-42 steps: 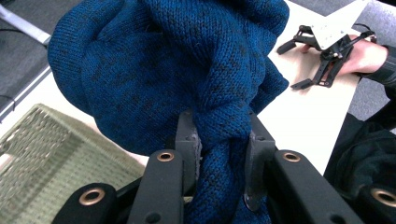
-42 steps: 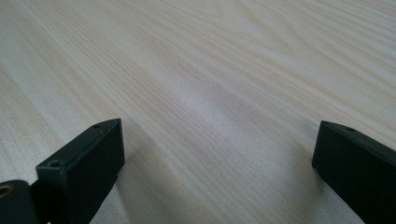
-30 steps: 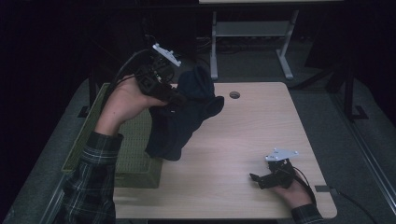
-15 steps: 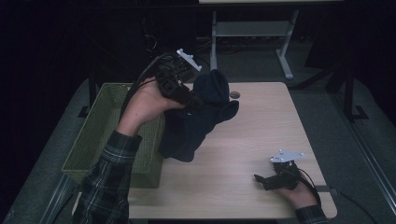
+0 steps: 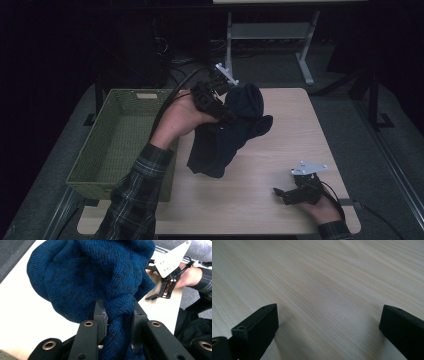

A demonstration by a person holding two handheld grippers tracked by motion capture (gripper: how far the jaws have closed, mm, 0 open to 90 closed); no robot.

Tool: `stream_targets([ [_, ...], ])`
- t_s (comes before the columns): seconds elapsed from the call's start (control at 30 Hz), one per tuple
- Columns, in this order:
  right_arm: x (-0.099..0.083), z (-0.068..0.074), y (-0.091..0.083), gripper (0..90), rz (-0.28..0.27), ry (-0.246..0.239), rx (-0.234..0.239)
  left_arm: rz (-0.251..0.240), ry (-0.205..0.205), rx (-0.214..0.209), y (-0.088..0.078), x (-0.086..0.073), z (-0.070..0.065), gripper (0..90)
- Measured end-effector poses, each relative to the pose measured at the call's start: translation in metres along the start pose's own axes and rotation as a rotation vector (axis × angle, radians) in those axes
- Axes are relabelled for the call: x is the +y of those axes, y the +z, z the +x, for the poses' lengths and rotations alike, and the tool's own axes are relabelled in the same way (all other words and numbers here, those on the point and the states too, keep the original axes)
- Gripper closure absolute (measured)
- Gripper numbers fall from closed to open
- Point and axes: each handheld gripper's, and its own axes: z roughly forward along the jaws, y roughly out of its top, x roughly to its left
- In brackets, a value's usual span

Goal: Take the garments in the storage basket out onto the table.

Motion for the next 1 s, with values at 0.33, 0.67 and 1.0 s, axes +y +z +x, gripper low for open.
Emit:
stream_targets([
  [0.33,0.000,0.000,0.000,1.9,0.000,0.001,0.000,0.020,-0.014,-0.040,0.047,0.002,-0.005,72.3],
  [0.67,0.000,0.000,0.000,2.0,-0.001,0.001,0.000,0.049,-0.014,-0.048,0.086,0.001,-0.003,72.2],
  [1.0,0.000,0.000,0.000,1.9,-0.001,0.002,0.000,0.083,-0.035,-0.055,0.134,-0.006,0.004,71.5],
])
